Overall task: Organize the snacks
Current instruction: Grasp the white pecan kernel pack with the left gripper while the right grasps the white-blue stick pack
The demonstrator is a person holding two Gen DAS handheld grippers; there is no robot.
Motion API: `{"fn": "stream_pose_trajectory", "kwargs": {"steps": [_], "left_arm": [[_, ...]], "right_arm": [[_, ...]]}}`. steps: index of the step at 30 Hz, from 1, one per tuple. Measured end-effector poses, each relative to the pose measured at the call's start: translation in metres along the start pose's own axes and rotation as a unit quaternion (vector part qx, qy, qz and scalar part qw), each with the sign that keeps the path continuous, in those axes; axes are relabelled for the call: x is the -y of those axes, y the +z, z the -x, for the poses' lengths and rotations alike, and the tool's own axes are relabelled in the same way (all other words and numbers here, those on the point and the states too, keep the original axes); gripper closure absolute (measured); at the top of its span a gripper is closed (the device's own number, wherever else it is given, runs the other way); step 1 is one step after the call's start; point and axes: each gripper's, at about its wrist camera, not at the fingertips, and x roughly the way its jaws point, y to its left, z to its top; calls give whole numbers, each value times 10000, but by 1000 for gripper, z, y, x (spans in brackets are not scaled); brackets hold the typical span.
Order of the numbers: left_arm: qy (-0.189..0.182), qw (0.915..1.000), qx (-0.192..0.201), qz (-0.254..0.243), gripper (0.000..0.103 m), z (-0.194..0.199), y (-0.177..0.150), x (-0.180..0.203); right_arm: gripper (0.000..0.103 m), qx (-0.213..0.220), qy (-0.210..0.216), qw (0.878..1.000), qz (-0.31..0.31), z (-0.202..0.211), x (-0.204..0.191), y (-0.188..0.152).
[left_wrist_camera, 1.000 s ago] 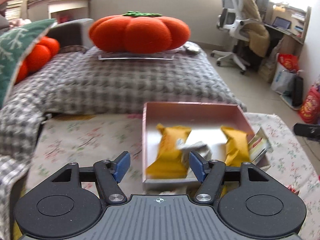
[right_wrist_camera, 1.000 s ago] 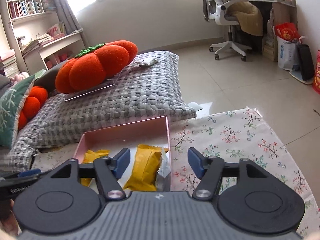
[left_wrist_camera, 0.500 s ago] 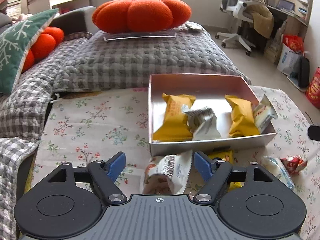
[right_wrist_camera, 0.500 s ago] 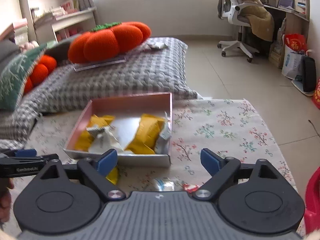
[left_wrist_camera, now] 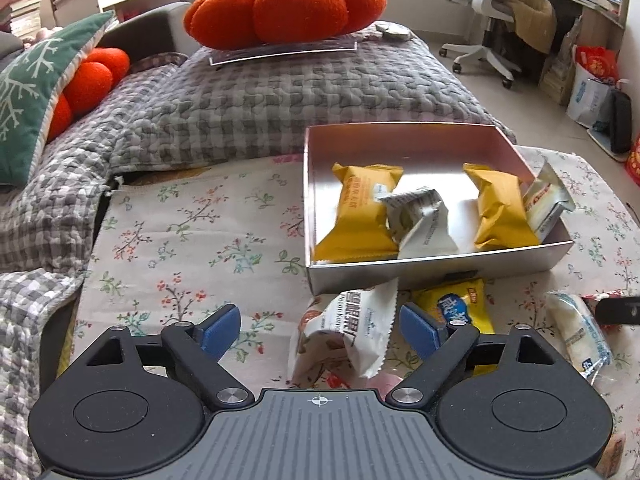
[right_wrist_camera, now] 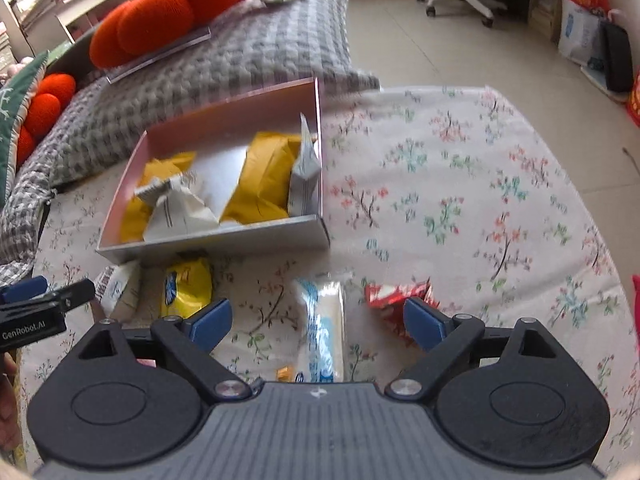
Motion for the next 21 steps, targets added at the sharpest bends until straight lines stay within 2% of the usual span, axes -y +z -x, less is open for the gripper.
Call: {"fn": "stream_pose_trajectory", "kwargs": {"steps": [10, 21], "left_arm": [[139, 9999, -10, -15, 14, -2, -1, -6], [169, 9996, -159, -134, 14, -14, -2, -3]], "right_arm": [[9, -23, -217, 9996, 179, 2, -11, -6], [8, -117, -347, 9993, -70, -5, -8, -4]]}}
